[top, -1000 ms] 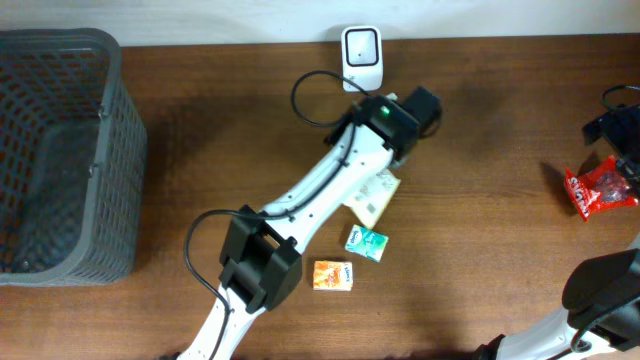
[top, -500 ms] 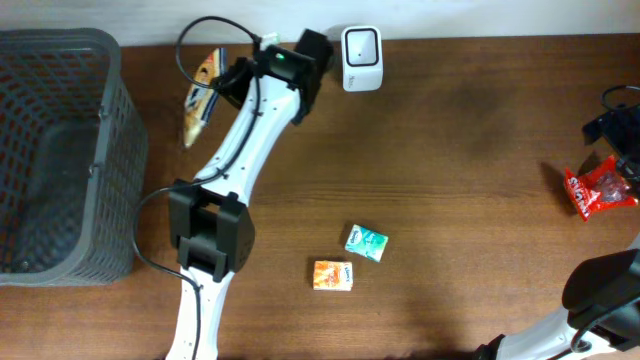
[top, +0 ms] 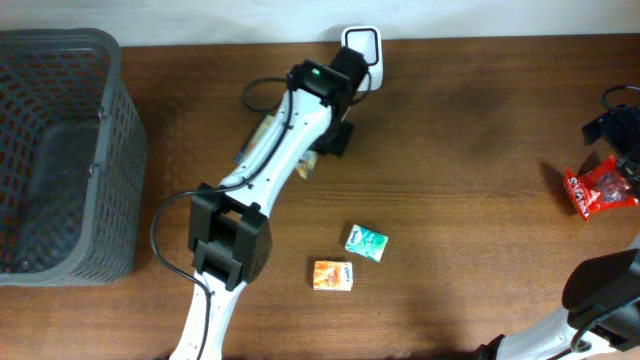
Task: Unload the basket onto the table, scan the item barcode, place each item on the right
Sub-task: 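Lift the wipes pack and hold it before the scanner, then lower the wipes pack onto the table center and raise the left arm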
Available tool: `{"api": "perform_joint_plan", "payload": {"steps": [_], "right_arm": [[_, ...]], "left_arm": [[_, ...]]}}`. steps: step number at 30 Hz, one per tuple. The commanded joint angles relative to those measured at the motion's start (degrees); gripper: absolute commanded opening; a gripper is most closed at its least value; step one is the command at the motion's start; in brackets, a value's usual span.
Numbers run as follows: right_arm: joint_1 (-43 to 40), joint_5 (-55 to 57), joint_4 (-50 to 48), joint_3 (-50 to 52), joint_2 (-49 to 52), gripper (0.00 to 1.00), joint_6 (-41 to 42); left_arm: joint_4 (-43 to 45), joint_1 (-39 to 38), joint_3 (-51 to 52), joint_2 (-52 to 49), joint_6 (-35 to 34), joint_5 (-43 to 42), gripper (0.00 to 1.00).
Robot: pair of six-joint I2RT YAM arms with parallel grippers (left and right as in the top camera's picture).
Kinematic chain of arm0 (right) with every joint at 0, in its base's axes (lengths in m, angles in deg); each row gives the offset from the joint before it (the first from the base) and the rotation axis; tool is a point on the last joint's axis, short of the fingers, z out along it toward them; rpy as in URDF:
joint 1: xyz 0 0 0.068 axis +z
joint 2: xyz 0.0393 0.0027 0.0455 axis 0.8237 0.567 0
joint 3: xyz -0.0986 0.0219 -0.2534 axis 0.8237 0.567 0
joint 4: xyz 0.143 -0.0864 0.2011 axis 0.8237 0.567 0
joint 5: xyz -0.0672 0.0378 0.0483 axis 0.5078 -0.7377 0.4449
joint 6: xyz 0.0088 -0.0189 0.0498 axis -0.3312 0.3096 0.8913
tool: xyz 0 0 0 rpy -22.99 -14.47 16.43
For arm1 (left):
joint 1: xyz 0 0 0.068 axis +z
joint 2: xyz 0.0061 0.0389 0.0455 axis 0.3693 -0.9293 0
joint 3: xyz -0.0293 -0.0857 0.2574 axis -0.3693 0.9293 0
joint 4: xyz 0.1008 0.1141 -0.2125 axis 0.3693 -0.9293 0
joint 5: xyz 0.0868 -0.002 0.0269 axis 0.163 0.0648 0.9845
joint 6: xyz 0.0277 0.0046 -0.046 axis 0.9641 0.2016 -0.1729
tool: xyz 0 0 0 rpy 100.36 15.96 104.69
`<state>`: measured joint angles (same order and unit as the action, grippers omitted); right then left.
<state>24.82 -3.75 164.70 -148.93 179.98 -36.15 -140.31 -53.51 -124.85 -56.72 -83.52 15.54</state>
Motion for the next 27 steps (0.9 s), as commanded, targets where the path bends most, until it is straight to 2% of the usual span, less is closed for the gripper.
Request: {"api": "perform_joint_plan", "payload": {"steps": [1,2,3,5,6,11,14,17,19,23,27], "right_arm": [[0.2,0.1,0.0,0.1,0.0,0.98,0.1],[0.2,0.1,0.0,0.1,0.0,0.98,0.1],[0.2,0.1,0.0,0.1,0.0,0.99,0.1],[0.2,0.1,0.0,0.1,0.0,0.98,0.1],[0.2,0.1,0.0,0.1,0.0,0.98,0.1],[0.2,0.1,0.0,0.1,0.0,0.98,0.1],[0.2,0.1,0.0,0.1,0.0,0.98,0.1],[0.2,0.1,0.0,0.1,0.0,0.98,0.1],[0.2,0.1,0.0,0.1,0.0,0.98,0.1],[0.2,0.1,0.0,0.1,0.0,0.98,0.1],[0.2,-0.1,-0.1,0.1,0.0,0.98,0.6]], "left_arm": [[0.4,-1.4,0.3,-0.4,-1.4,-20.2,0.03],[0.8,-1.6,0.3,-0.4,-1.4,-24.0,0.04],[1.5,-1.8,0.3,-0.4,-1.4,-29.7,0.11],[2.7,-1.9,0.3,-0.4,-1.4,-33.3,0.75],[3.2,-1.9,0.3,-0.4,-1.4,-33.2,0.99],[2.6,0.7,-4.2,-0.4,-1.4,-33.2,0.99],[-3.7,4.7,-14.8,-0.4,0.3,-32.7,0.99],[-13.1,8.4,-26.6,-0.4,0.8,-23.1,0.99],[-17.5,10.4,-32.7,0.2,0.8,-10.3,0.99],[-17.5,11.1,-32.8,1.2,0.8,-10.1,0.99],[-17.5,11.2,-32.4,1.2,0.8,-4.9,0.99]]}}
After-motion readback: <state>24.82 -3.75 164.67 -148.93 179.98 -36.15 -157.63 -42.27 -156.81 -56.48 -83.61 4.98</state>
